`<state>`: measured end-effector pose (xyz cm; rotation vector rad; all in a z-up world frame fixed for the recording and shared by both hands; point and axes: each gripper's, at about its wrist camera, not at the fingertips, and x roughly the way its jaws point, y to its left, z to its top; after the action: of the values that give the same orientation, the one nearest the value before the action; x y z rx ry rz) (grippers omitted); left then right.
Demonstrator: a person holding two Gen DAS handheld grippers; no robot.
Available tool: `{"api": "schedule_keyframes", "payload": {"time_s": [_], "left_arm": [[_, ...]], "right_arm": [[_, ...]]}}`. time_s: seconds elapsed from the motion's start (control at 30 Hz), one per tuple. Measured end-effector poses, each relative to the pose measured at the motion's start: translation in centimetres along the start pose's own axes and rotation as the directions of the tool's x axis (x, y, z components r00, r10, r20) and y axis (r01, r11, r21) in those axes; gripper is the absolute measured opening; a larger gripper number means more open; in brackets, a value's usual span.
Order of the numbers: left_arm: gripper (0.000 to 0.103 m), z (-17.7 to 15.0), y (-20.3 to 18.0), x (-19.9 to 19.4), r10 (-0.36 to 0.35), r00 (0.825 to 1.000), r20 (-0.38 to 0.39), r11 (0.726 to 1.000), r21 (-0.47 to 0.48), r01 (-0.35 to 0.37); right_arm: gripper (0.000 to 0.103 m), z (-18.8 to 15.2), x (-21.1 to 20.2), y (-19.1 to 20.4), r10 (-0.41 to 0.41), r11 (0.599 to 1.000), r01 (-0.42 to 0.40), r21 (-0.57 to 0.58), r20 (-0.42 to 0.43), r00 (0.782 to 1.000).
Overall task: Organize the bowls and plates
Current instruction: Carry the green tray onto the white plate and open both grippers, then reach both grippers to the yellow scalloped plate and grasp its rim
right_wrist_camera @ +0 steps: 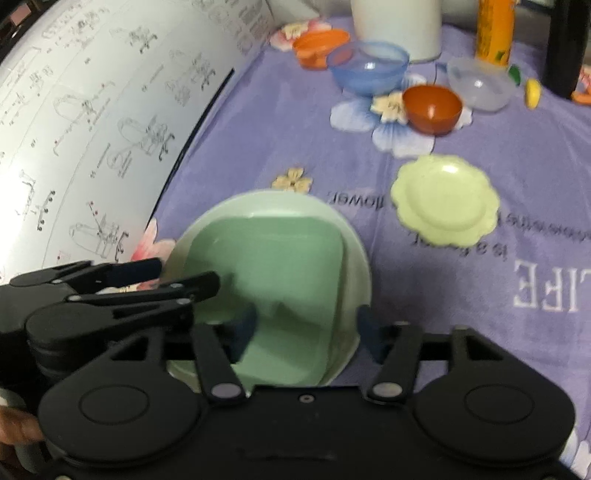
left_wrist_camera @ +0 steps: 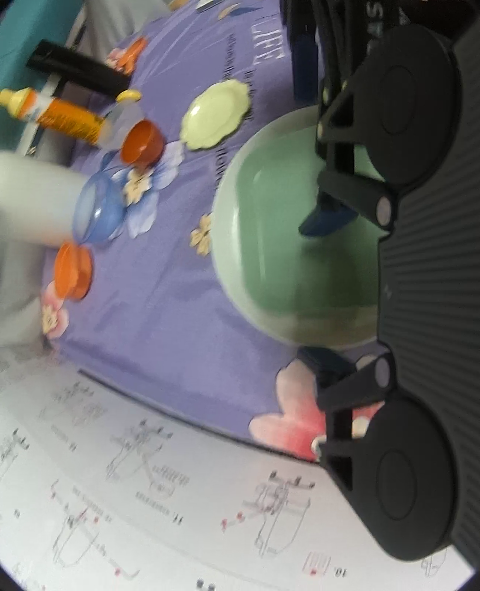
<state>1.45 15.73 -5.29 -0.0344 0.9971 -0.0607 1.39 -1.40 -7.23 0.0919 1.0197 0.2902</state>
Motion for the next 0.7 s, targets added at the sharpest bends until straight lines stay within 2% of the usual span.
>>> {"api": "schedule_keyframes", "payload": {"time_s": [0.03, 0.07, 0.1, 0.13, 0.3, 0.7], "left_arm": [[0.085, 0.2, 0.3, -0.3, 0.0, 1.0, 0.01, 1.0, -0.011, 0.0], [0.096, 0.3, 0.6, -0.6, 0.0, 1.0, 0.022, 1.0, -0.024, 0.001], [0.102, 0.5, 0.9, -0.9, 0.002, 0.999, 0.038, 0.999, -0.033, -0.001], [0.103, 0.6, 1.0, -1.1, 0.005, 0.999, 0.05, 0.999, -0.036, -0.003], [0.103, 1.1, 1.0, -0.9, -0.006, 0.999, 0.047, 0.999, -0.054, 0.009], [0.103, 2.1, -1.8, -0.5, -0.038, 0.998, 0.057, 0.999, -0.012, 0.039]], "right_arm": [[0.088, 0.1, -0.4, -0.2, 0.0, 1.0, 0.0, 0.005, 0.014, 1.0], [0.098, 0.1, -0.9, -0.5, 0.009, 1.0, -0.009, 0.01, 0.031, 0.999], [0.1, 0.1, -1.4, -0.7, 0.008, 1.0, -0.009, 0.013, 0.049, 0.999], [0.103, 0.1, -1.9, -1.0, 0.009, 1.0, -0.01, 0.012, 0.069, 0.998], [0.103, 0.0, -3.4, -2.6, -0.011, 0.999, 0.007, 0.033, 0.115, 0.993], [0.103, -0.7, -3.8, -7.3, -0.071, 0.987, 0.053, 0.15, 0.117, 0.991]]}}
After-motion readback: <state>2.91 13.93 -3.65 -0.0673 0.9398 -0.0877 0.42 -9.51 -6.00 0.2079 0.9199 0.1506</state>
